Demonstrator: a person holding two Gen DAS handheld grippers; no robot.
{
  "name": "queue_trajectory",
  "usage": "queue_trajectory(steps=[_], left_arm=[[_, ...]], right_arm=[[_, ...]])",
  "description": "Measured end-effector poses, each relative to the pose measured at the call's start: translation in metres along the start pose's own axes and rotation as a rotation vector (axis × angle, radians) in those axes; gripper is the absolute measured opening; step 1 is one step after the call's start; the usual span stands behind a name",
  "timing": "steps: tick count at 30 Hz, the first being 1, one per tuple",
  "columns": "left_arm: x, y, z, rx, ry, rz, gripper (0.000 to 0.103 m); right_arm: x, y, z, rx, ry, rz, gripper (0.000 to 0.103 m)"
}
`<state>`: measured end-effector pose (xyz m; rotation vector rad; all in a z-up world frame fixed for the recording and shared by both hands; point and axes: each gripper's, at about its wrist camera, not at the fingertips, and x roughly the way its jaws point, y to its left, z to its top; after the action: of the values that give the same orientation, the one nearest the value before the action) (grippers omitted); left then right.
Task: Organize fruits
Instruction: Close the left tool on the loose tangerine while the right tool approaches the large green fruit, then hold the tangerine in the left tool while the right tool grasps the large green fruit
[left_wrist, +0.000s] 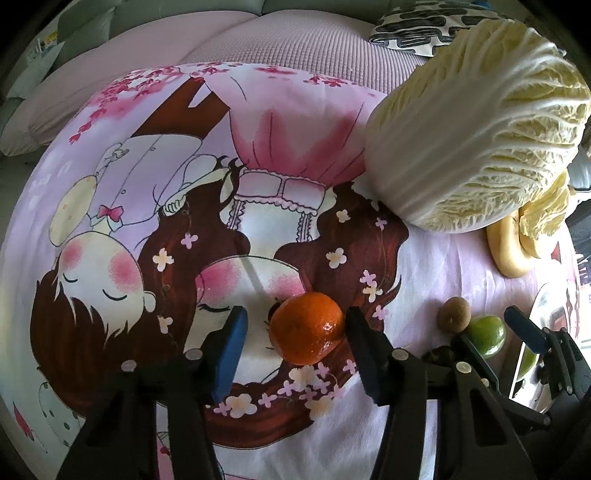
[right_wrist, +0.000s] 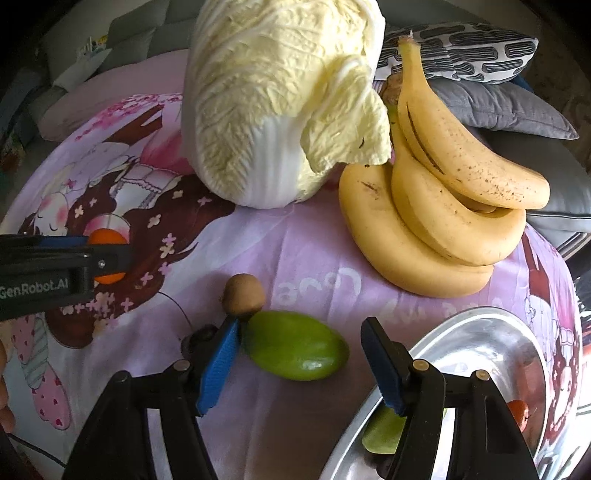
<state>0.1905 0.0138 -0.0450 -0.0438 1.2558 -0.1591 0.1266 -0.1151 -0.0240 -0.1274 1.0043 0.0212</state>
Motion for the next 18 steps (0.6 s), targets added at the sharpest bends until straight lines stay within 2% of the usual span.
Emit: queue_trajectory(steps=[2, 5, 9, 18], left_arm=[[0.003, -0.001, 0.0, 0.004, 0.004, 0.001, 0.053], [0.006, -0.004, 0.0, 0.009, 0.005, -0.001, 0.048], [0.009, -0.009, 0.0, 0.02, 0.004, -0.003, 0.042], [0.004, -0.016, -0.004, 0.037, -0.006, 0.008, 0.042]], right_arm=[[0.001, 0.0, -0.001, 0.006, 0.001, 0.004, 0.068], [0.003, -0.001, -0.003, 0.016, 0.006, 0.011, 0.059], [0.003, 0.0, -0.005, 0.016, 0.001, 0.008, 0.059], [-0.003, 0.004, -0.008, 0.028, -0.008, 0.022, 0.059]])
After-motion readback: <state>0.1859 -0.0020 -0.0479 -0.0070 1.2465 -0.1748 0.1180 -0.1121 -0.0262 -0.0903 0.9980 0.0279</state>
